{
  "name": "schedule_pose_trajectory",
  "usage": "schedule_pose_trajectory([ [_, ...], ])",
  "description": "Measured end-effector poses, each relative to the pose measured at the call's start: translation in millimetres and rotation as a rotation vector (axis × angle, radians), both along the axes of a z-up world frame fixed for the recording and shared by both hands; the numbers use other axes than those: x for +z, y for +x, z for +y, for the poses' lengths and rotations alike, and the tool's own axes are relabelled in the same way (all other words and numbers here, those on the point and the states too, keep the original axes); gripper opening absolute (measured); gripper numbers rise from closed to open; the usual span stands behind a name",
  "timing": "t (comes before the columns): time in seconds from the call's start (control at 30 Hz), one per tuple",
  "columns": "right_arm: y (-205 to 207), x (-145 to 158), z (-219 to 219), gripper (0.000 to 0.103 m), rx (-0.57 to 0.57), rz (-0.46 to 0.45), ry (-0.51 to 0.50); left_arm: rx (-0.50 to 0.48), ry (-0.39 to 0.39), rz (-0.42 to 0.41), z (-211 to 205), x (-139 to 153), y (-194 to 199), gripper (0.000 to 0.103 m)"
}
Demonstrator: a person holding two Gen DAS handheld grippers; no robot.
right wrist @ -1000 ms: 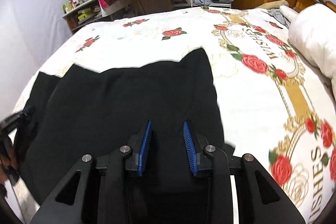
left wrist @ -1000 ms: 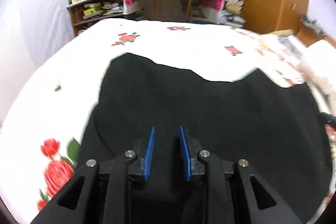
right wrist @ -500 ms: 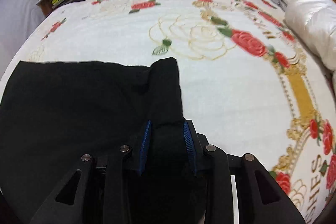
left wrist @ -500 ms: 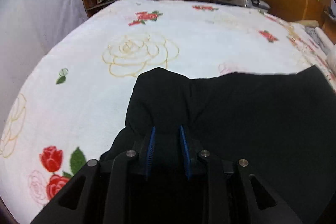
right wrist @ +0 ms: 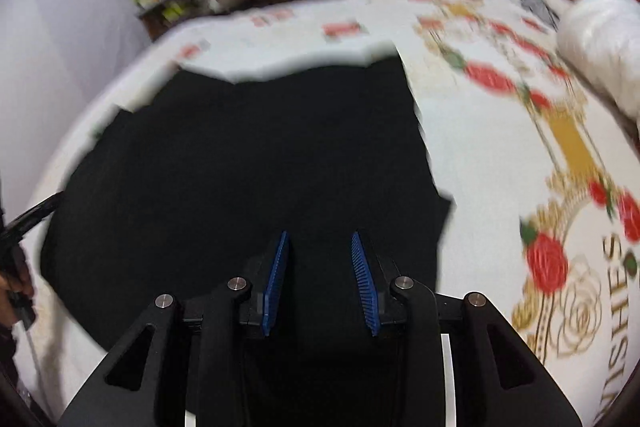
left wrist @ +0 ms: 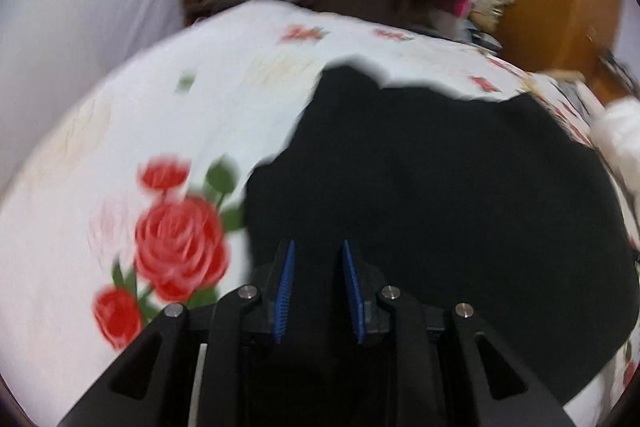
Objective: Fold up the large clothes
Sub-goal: 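Release the hem and press the folded jacket flat with both tools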
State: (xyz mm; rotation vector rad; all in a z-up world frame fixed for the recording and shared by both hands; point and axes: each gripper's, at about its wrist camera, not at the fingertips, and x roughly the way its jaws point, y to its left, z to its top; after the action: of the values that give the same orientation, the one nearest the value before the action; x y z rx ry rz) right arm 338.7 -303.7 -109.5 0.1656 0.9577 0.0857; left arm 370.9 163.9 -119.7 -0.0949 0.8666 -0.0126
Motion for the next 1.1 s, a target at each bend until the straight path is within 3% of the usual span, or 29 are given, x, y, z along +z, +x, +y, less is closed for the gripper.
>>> schedule_pose_trajectory([
  [0.07, 3, -18, -14, 0.034, -0.046, 0.001, 0.011, 0.022, 0.010, -0.022, 7, -6, -2, 0.028],
  [0.2, 8, -21, -16, 0.034, -0.070, 0.013, 0.002, 0.042, 0.004, -0.009, 6, -8, 4, 0.028],
  [0.3, 3, -3, -14, 0.034, -0.097, 0.026, -0.028, 0.065, 0.013, 0.012, 5, 7, 3, 0.028],
  [0.37, -3, 22, -8, 0.035, -0.088, -0.024, -0.029, 0.047, 0.016, -0.005, -3, 24, -1, 0.027],
  [0.53, 12, 57, 39, 0.036, 0.022, -0.103, 0.012, -0.149, -0.017, -0.082, -73, 70, 22, 0.028],
  [0.7, 64, 56, 64, 0.036, 0.046, -0.084, 0.024, -0.353, -0.026, -0.096, -167, 90, 73, 0.029],
  [0.87, 109, 28, 38, 0.036, -0.004, -0.030, -0.009, -0.426, 0.034, -0.004, -223, 52, 127, 0.032],
  [0.97, 129, 0, 15, 0.036, -0.048, 0.038, -0.033, -0.390, 0.043, 0.097, -229, 13, 155, 0.041],
  [1.1, 141, -23, -12, 0.036, -0.059, 0.066, 0.032, -0.340, 0.028, 0.140, -228, -14, 173, 0.042],
])
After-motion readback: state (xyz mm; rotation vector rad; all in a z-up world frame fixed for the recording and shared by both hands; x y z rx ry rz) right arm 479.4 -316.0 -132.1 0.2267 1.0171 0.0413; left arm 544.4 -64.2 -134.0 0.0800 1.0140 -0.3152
